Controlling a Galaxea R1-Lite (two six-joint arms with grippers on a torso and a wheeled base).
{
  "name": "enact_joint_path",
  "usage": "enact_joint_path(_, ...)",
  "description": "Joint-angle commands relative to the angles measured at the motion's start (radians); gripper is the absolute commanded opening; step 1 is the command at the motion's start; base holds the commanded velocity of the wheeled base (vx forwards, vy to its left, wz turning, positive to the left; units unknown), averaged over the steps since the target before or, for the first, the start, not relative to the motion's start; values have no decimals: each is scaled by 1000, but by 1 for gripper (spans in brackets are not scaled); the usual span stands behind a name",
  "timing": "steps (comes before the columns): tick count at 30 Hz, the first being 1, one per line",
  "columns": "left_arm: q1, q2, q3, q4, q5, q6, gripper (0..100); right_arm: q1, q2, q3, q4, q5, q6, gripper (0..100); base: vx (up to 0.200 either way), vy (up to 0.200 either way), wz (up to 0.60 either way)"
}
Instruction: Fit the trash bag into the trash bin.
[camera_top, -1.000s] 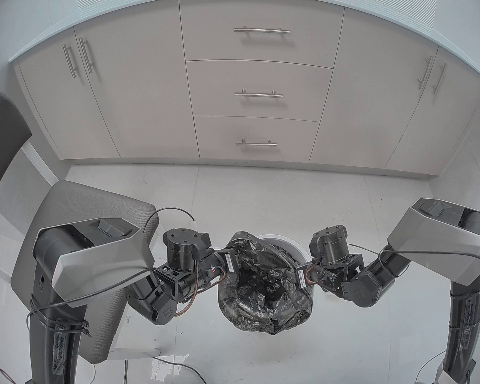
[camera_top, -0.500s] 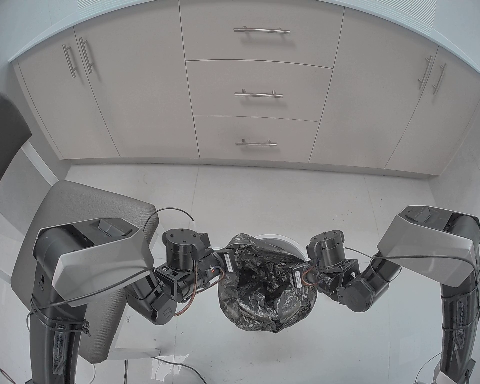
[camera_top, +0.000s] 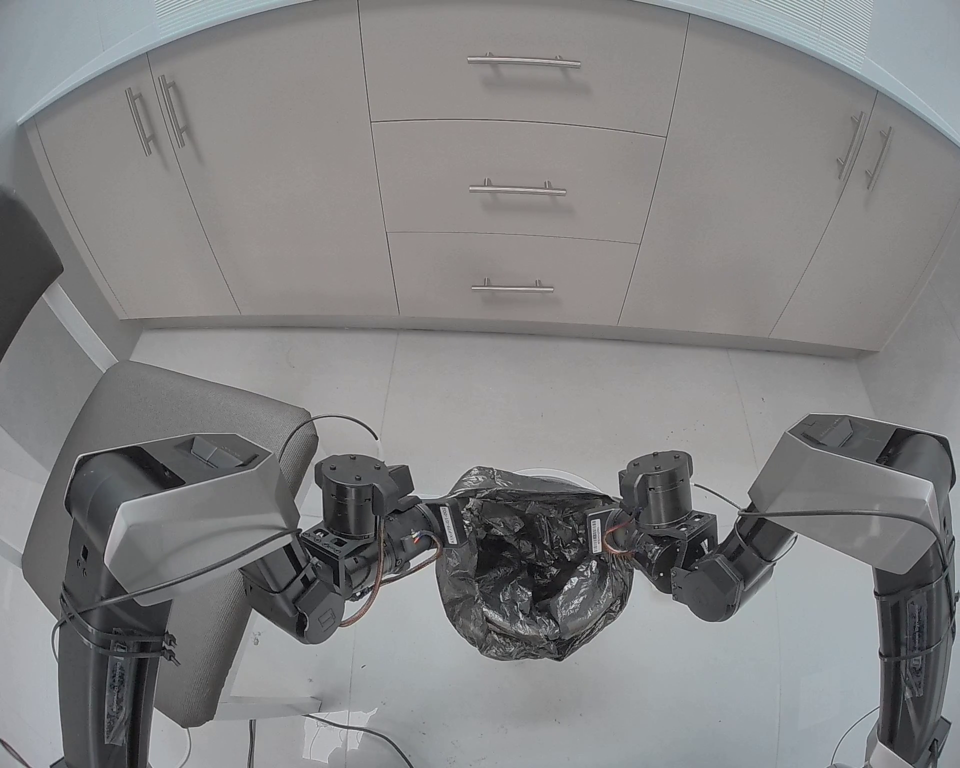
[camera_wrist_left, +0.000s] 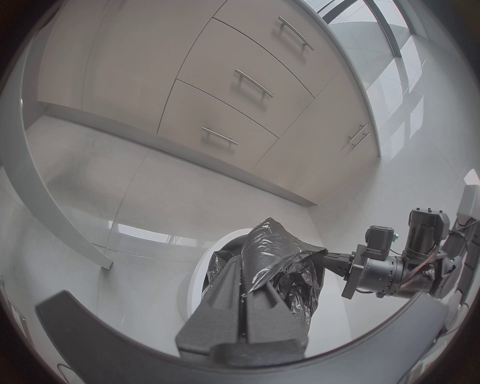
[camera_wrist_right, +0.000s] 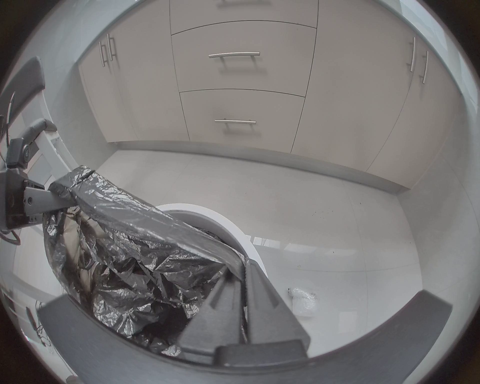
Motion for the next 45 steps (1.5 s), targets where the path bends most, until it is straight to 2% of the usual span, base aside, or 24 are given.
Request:
enact_joint_path(1,17,9,-11,2,-19,2,0,-10,15,-6,-13,-4,3,0,0,0,0)
enact_joint_path(5,25,31,-37,16,-73,30,0,-21,18,-7,-30,-2,6,0,0,0,0)
enact_joint_path(11,40,63,-89,50,-84,54,0,-22,94,-40,-142,-8,35,0,0,0,0)
enact_joint_path(14,51,69,-118,94,-96,54,0,-27,121,-61,-188,-13,47,0,0,0,0)
enact_joint_path(19,71,97,-202,186,-102,59,0,-52,161,-107,-188,-16,46,0,0,0,0)
enact_joint_path(21,79,92,-245,292,-102,61,0,-61,169,-138,-184,-14,38,0,0,0,0)
enact_joint_path(24,87,91,-273,343,-101,62,0,-59,181,-178,-166,-14,20,0,0,0,0)
enact_joint_path(31,111,97,-299,352,-101,96,0,-55,206,-251,-152,-56,-6,0,0,0,0)
enact_joint_path(35,111,97,-310,355,-101,97,0,-55,201,-259,-154,-59,-38,0,0,0,0)
enact_joint_path(45,105,103,-299,357,-96,123,0,-53,193,-273,-142,-59,-49,0,0,0,0)
